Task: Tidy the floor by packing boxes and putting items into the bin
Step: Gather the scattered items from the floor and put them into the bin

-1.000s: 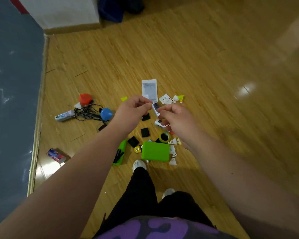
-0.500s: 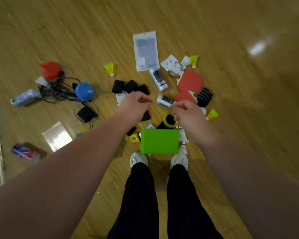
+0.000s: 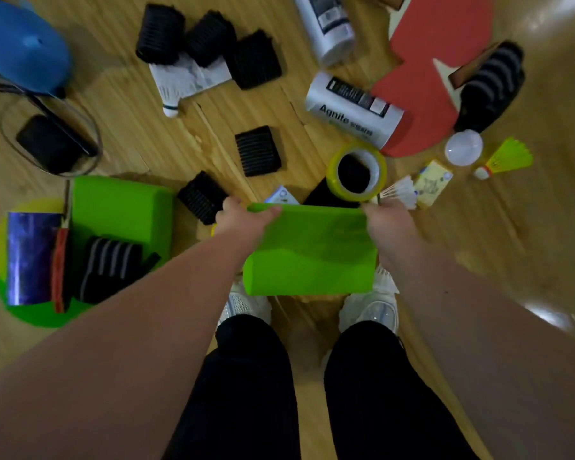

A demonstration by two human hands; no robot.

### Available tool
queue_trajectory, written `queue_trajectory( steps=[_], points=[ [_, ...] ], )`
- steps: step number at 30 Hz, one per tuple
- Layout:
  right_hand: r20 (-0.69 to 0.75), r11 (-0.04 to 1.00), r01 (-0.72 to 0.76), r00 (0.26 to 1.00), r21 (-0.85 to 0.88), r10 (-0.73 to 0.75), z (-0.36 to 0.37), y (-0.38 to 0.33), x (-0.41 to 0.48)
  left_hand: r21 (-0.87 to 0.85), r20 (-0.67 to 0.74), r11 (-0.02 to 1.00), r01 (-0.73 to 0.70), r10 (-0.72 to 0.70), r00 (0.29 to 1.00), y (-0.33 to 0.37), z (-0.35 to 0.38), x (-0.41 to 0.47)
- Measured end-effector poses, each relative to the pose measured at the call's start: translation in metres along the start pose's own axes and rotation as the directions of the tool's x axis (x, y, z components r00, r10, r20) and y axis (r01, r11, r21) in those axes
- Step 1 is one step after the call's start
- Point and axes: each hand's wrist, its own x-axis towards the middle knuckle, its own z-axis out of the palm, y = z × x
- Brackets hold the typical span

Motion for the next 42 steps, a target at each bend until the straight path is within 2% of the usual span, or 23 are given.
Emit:
queue_trajectory(
  steps=[3,6,9,13,15,17,19,22,26,31,34,36,38,40,42],
  points=[
    [0.002,0.999,-0.048,0.999,0.019,0.048,0.003,0.012,0.016,-0.095,0.065,0.995,0.028,-0.022,0.998,-0.005,0.006,0.010],
    [0.021,0.982,-0.113,0.994,0.149,0.112,0.000,0.012,0.009,-0.030,0.065,0.999,-0.044,0.045,0.997,-0.001,0.005,0.001],
    [0.019,0.977,-0.071,0.997,0.202,0.068,-0.012,-0.005,-0.010,-0.031,0.031,0.993,-0.117,0.118,0.993,0.018,-0.011,-0.020],
    [0.013,0.973,0.022,1.000,0.231,-0.026,-0.031,-0.034,-0.040,-0.225,0.155,0.973,-0.053,0.090,0.984,0.038,-0.052,-0.053],
    [0.018,0.976,0.071,0.997,0.207,-0.076,-0.036,-0.048,-0.051,-0.333,0.249,0.942,-0.039,0.128,0.960,0.041,-0.070,-0.064],
    [0.024,0.987,0.058,0.998,0.152,-0.063,-0.038,-0.066,-0.053,-0.390,0.272,0.919,-0.064,0.181,0.945,0.041,-0.084,-0.070],
    [0.025,0.985,0.071,0.997,0.156,-0.076,-0.038,-0.084,-0.047,-0.470,0.191,0.876,-0.106,0.219,0.957,0.042,-0.096,-0.072],
    [-0.104,0.976,0.147,0.986,0.162,-0.131,-0.034,-0.104,-0.014,-0.580,-0.051,0.781,-0.230,0.247,0.968,0.040,-0.106,-0.063],
    [-0.156,0.981,0.078,0.986,0.179,-0.050,-0.015,-0.111,0.035,-0.618,-0.320,0.677,-0.399,0.247,0.915,0.040,-0.110,-0.042],
    [-0.151,0.968,0.014,0.988,0.251,0.025,0.002,-0.104,0.051,-0.665,-0.494,0.602,-0.442,0.089,0.865,0.045,-0.101,-0.021],
    [-0.138,0.899,0.045,0.990,0.436,0.018,0.001,-0.099,0.032,-0.723,-0.546,0.556,-0.410,-0.095,0.833,0.048,-0.100,-0.022],
    [-0.110,0.842,0.070,0.994,0.535,-0.012,-0.005,-0.088,0.012,-0.794,-0.511,0.485,-0.367,-0.205,0.835,0.049,-0.103,-0.024],
    [-0.060,0.785,0.029,0.998,0.618,0.011,-0.012,-0.074,-0.006,-0.866,-0.414,0.412,-0.282,-0.276,0.868,0.053,-0.108,-0.028],
    [-0.043,0.735,-0.021,0.997,0.678,0.068,-0.019,-0.064,-0.018,-0.913,-0.286,0.368,-0.174,-0.276,0.917,0.061,-0.110,-0.033],
    [-0.035,0.720,-0.048,0.994,0.692,0.099,-0.023,-0.058,-0.026,-0.938,-0.193,0.327,-0.117,-0.211,0.958,0.068,-0.108,-0.034]
  ],
)
